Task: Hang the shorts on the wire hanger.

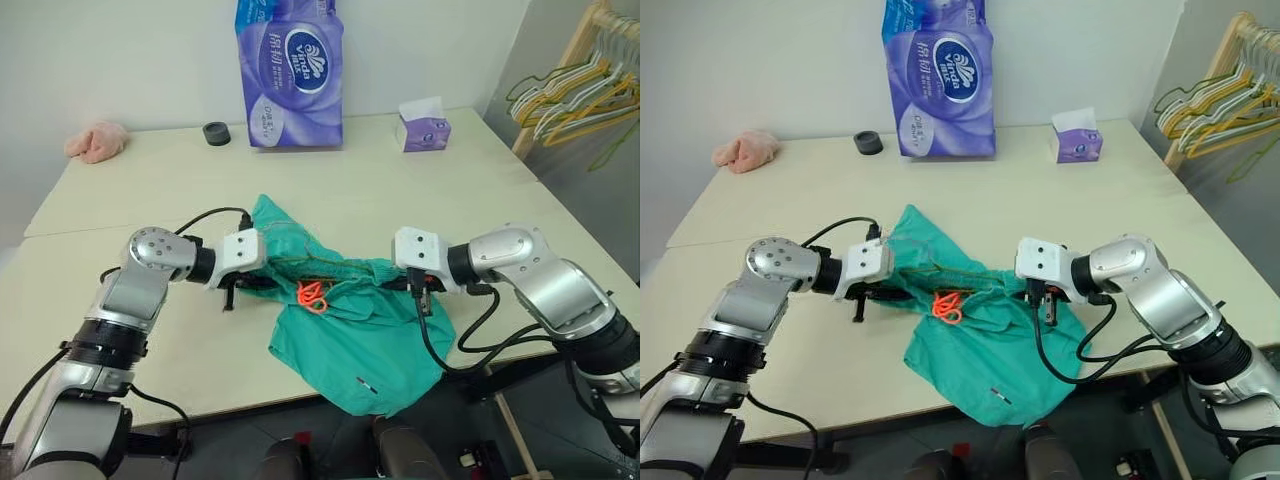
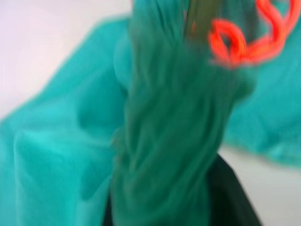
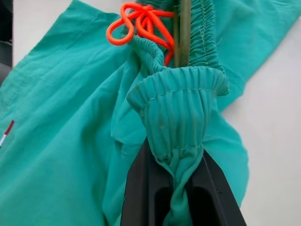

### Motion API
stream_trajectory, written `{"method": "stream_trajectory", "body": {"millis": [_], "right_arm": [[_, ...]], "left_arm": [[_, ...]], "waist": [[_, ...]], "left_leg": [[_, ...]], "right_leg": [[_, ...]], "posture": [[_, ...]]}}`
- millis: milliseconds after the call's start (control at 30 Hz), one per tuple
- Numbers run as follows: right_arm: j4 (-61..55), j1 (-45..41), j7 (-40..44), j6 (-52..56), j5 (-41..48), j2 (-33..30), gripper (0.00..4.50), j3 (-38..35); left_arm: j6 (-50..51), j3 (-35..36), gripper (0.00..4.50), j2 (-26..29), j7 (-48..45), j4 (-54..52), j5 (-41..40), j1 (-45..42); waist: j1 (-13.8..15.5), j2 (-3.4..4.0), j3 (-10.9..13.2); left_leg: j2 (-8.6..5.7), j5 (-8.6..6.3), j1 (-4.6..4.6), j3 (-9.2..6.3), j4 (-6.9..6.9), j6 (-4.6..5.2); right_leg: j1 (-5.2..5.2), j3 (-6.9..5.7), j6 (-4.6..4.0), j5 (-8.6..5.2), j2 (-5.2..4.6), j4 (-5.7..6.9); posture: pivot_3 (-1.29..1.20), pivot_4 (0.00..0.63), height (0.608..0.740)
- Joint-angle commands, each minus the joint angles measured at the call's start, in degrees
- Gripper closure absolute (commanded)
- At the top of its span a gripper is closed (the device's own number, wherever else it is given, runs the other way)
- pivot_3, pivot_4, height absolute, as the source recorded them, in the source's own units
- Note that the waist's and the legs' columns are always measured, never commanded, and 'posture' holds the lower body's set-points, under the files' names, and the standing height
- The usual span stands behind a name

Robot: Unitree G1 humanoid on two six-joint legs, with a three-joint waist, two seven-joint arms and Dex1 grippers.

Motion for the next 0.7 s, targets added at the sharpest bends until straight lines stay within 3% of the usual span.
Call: {"method": "stream_trajectory", "body": {"millis": [33, 200, 400, 567, 700], "right_arm": [[-1.77, 0.72, 0.53, 0.72, 2.25, -0.77, 4.50, -4.46], [-2.49, 2.03, 1.41, 2.86, 4.85, -2.43, 4.50, -7.62], [-2.96, 2.72, 2.31, 5.59, 7.85, -4.18, 4.50, -10.10], [-4.88, 4.63, 1.38, 13.16, 14.53, -4.81, 4.50, -15.90], [-6.33, 9.17, -2.69, 21.63, 20.34, -4.92, 4.50, -24.38]], "left_arm": [[2.20, 5.51, 2.12, 0.41, 0.09, 2.15, -5.33, -2.87], [1.36, 6.68, 0.57, 3.37, -3.34, 8.95, -6.37, -5.45], [-3.33, 4.37, 0.57, 5.44, -7.59, 12.62, -4.43, -5.49], [-4.86, 6.18, 0.57, 2.03, -2.94, 13.02, -5.06, -6.45], [9.60, 11.09, 0.57, 2.44, -3.96, 6.76, -14.88, -6.33]], "waist": [[-0.07, 0.00, 0.00], [-0.16, 0.00, 0.00], [-0.06, 0.00, 0.00], [0.09, 0.00, 0.00], [-0.05, -0.01, -0.01]], "left_leg": [[0.00, 0.00, 0.00, -0.03, 0.00, 0.00], [0.00, 0.00, 0.00, -0.04, 0.00, -0.01], [0.00, 0.00, 0.00, -0.04, -0.01, -0.01], [-0.02, 0.00, -0.01, -0.03, 0.00, -0.02], [-0.02, -0.01, -0.11, -0.06, 0.03, -0.02]], "right_leg": [[0.00, 0.00, 0.00, 0.00, 0.00, 0.00], [0.00, -0.05, 0.00, 0.00, 0.00, -0.01], [0.00, -0.03, 0.00, 0.00, 0.00, -0.01], [0.00, 0.01, 0.00, 0.00, -0.04, -0.01], [-0.02, 0.02, 0.00, 0.00, -0.06, -0.02]], "posture": [[-0.21, 0.087, 0.740], [-0.22, 0.089, 0.740], [-0.22, 0.090, 0.740], [-0.23, 0.092, 0.740], [-0.24, 0.101, 0.740]]}}
